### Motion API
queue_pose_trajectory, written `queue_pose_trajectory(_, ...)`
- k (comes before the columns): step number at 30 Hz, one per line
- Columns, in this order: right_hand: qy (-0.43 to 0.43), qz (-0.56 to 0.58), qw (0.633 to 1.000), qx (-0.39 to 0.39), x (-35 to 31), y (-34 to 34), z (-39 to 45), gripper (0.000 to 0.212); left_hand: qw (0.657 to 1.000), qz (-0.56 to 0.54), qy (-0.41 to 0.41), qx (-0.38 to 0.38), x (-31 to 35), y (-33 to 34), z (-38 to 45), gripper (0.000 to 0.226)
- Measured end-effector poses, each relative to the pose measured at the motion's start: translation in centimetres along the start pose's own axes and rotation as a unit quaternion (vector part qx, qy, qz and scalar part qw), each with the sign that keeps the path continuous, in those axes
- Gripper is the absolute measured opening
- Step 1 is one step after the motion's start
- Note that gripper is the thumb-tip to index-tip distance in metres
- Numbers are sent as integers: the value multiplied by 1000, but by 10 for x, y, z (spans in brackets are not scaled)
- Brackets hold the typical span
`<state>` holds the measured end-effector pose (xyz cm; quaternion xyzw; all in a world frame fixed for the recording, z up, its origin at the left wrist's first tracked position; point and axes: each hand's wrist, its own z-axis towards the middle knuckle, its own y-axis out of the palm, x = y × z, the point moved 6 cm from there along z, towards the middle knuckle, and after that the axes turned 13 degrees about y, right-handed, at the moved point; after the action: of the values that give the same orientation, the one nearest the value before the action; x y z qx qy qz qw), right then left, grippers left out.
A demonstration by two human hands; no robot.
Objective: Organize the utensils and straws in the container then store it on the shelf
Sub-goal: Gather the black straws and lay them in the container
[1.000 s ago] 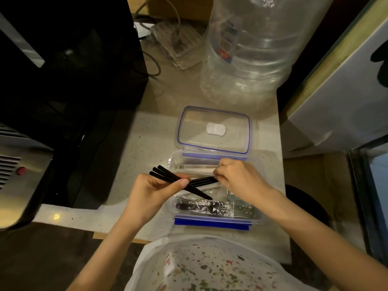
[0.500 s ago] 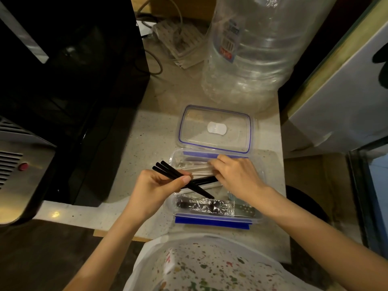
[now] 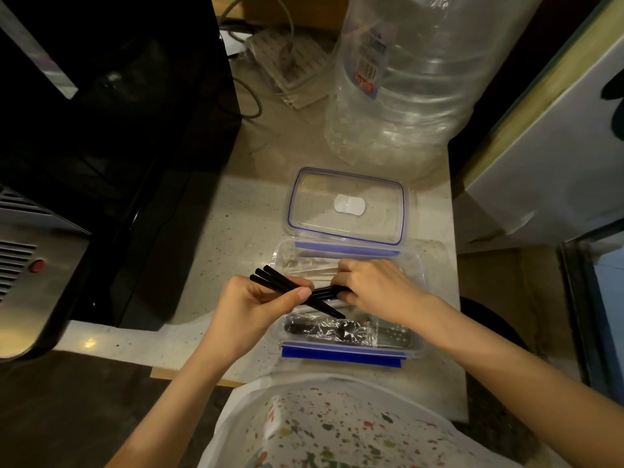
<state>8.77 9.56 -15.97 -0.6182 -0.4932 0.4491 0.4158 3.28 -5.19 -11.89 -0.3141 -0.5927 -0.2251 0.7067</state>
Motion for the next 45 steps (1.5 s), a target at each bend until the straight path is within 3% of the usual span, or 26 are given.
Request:
queue_pose_trajectory(13,-68,-71,994,-47,-16,4,9,11,1000,12,-6,-7,3,2,-3,21)
queue_pose_trajectory(22,-29,-33,996,-78,-12,-6,14,5,999,38,2,-16,9,5,5,20)
queue_pose_trajectory(25,8,30,998,-48,-1,-21,15,6,999,47,1,-22,11,5,5,21)
queue_pose_trajectory(28,53,162,985,-11,12,-40,6,21,998,51,-10,-26,12,5,9,26)
queue_pose_trajectory(33,131,412,898,79,36,-65,-22,16,999,39,-27,-20,13,12,25,19)
queue_pose_trajectory(35,137,501,850,88,41,-69,-33,18,999,33,-28,-17,14,17,30,19)
queue_pose_trajectory(37,130,540,829,70,38,-68,-42,18,999,40,-15,-24,16,23,33,22)
queue_pose_trajectory(45,121,474,871,48,16,-43,-53,25,995,-13,20,-92,25,40,32,32)
